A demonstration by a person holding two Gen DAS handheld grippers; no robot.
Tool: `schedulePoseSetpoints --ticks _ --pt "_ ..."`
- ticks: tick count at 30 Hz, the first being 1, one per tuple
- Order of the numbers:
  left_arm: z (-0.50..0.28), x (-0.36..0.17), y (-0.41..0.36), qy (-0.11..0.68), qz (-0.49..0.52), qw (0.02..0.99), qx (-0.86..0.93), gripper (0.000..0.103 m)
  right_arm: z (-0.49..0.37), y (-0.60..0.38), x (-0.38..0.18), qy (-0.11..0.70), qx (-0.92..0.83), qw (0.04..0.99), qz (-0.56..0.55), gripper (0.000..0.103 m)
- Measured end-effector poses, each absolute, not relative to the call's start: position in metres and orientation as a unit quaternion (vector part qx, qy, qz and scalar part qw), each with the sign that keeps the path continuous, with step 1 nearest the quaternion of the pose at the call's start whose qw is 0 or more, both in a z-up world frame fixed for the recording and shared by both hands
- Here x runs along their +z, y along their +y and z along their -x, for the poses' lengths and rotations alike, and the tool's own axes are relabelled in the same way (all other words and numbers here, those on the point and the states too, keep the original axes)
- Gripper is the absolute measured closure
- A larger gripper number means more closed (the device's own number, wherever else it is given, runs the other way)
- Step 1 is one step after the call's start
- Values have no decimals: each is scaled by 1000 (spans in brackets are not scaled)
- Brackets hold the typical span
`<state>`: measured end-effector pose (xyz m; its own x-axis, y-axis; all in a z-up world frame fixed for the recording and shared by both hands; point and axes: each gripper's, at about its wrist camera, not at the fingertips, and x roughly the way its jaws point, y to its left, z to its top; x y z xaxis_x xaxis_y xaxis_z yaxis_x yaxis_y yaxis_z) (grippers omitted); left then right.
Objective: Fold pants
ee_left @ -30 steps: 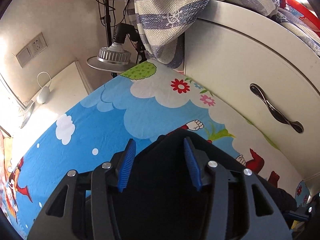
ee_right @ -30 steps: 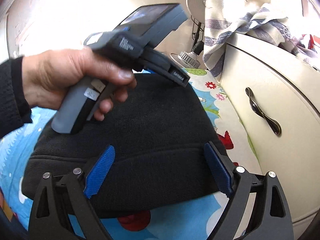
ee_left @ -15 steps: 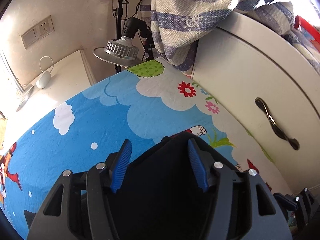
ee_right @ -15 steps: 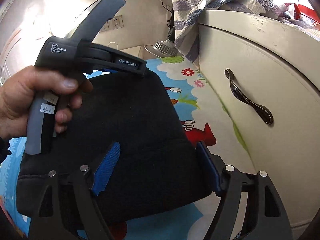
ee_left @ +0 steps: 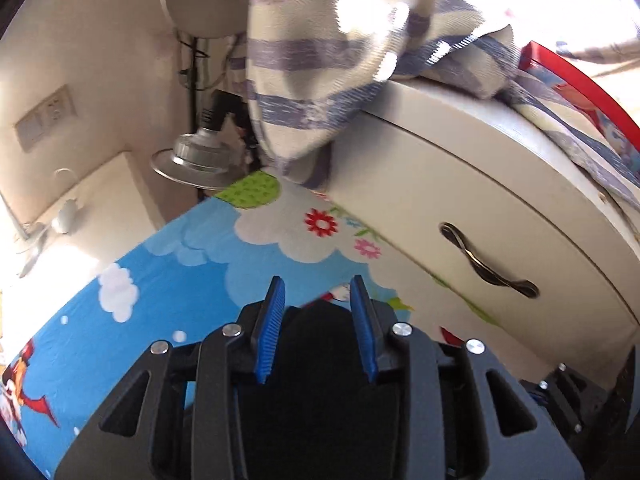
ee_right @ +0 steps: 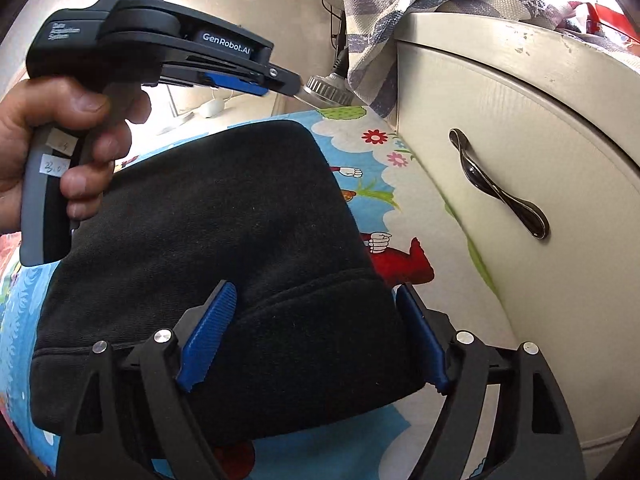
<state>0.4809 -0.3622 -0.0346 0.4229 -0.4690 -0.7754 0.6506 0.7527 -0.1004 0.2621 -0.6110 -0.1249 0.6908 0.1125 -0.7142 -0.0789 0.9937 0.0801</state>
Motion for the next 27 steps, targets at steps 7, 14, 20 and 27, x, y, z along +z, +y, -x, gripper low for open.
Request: schedulePoseSetpoints --ticks 7,14,20,27 --pt "-485 -70 -363 414 -223 824 -316 101 -262 -611 -126 390 54 919 -19 28" --pt "-499 -36 -305 407 -78 855 -313 90 -263 -610 -127 391 53 919 -21 27" --pt "-482 -72 -322 422 -181 842 -282 48 -263 -606 -127 394 50 918 -10 27" --pt "-451 -23 -273 375 -54 902 -205 64 -263 -603 -126 399 44 916 -1 27"
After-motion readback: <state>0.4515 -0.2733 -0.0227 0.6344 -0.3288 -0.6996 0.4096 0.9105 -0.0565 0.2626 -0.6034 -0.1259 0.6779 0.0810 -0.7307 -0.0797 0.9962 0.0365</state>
